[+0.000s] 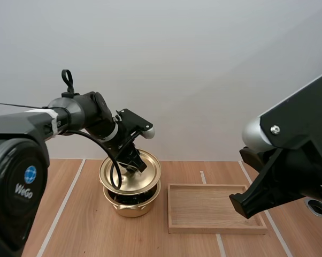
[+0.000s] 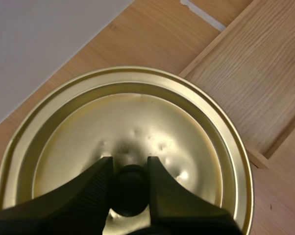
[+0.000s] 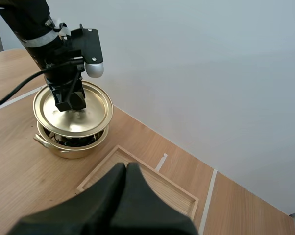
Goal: Open the lid, put the grape in the pot, and close it
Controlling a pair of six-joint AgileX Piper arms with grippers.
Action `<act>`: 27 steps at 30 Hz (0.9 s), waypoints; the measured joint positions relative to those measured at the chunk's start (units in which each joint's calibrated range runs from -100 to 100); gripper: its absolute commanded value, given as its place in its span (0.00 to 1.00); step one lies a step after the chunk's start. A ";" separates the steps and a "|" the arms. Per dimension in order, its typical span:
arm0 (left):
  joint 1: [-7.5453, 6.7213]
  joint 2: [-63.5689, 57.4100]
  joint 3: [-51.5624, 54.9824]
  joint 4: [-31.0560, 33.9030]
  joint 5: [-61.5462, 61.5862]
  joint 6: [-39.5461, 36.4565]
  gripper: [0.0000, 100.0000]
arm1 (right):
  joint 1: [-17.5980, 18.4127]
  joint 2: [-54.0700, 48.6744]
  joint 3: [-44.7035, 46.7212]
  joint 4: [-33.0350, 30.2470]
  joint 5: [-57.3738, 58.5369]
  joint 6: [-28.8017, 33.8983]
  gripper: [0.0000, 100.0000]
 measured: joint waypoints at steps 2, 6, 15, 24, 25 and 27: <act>0.00 2.23 0.00 -0.24 -0.57 0.61 0.00 | -0.27 0.00 0.00 0.01 0.00 0.00 0.00; 0.00 5.32 0.00 -0.23 -0.41 1.42 0.00 | -0.42 0.00 0.00 0.01 0.16 0.00 0.00; 0.00 5.69 0.40 -0.50 2.49 1.84 1.00 | -0.52 0.00 0.00 0.01 0.16 0.00 0.00; 0.00 -8.17 0.45 -1.54 16.80 -0.64 0.20 | -1.78 0.00 0.00 0.01 0.22 1.63 0.00; 0.00 -8.81 0.56 -1.54 17.16 -0.76 0.00 | -1.85 0.00 0.00 0.01 0.22 1.61 0.00; 0.08 -14.97 0.56 -1.65 18.97 -1.74 0.01 | -2.11 0.00 0.00 0.01 0.22 1.94 0.00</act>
